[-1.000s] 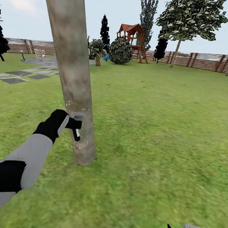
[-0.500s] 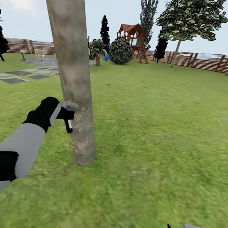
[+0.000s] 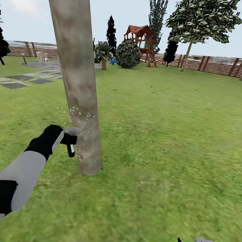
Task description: In the garden, pick up the pesticide atomizer on the floor and spray pesticide onto both trees until each tree trunk is fully covered.
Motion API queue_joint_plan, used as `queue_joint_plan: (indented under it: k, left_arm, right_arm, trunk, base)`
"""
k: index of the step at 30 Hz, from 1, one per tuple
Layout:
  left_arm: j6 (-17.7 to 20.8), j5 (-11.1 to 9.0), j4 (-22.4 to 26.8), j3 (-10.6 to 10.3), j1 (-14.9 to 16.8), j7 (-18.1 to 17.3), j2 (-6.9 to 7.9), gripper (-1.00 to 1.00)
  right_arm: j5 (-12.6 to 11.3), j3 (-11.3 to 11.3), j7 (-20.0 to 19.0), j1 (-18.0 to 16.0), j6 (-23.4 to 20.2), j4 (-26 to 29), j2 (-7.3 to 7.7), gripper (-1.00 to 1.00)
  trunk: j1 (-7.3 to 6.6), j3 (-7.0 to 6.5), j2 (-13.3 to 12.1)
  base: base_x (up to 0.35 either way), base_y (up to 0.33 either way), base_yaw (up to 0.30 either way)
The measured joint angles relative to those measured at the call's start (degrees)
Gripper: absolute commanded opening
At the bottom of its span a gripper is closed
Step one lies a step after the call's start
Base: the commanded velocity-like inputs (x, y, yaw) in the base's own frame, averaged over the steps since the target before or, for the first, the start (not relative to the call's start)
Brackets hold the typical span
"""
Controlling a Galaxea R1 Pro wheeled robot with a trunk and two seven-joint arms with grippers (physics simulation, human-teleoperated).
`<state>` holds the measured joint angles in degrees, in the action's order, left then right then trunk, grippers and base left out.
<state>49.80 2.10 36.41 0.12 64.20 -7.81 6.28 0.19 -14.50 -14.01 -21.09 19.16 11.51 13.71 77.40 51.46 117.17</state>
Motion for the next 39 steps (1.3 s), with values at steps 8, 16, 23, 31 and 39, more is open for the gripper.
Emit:
queue_joint_plan:
  k: [8,16,23,31,39]
  left_arm:
    - [-12.4,0.1,-0.1,0.2,-11.1,0.6,0.11,-1.0]
    - [-16.1,-2.5,-0.1,0.4,-19.6,0.9,-0.38,-1.0]
    - [-21.9,-5.8,-4.9,0.3,-22.0,5.3,-0.45,-1.0]
    - [-23.2,-6.6,-6.3,0.0,-22.0,7.6,-0.98,-1.0]
    - [-23.0,-6.7,-6.4,0.0,-22.0,7.5,-1.6,-1.0]
  right_arm:
    - [0.0,0.0,-0.1,0.0,0.0,0.0,-0.04,1.0]
    - [0.0,0.0,0.0,0.0,0.0,0.0,-0.01,1.0]
    - [0.0,-0.1,0.0,0.0,0.0,-0.1,0.08,1.0]
    - [-0.1,0.0,0.0,0.0,0.0,0.0,0.04,1.0]
    - [-0.1,0.0,0.0,0.0,0.0,0.0,0.0,1.0]
  trunk:
    - [0.0,0.0,0.0]
    - [0.0,-0.01,0.0]
    - [0.0,-0.01,0.0]
    - [-0.01,-0.01,0.0]
    - [-0.01,-0.01,0.0]
  base:
    - [0.0,0.0,0.0]
    - [0.001,0.0,0.0]
    - [0.24,-0.151,0.0]
    - [0.107,-0.267,0.019]
    - [0.012,-0.285,0.251]
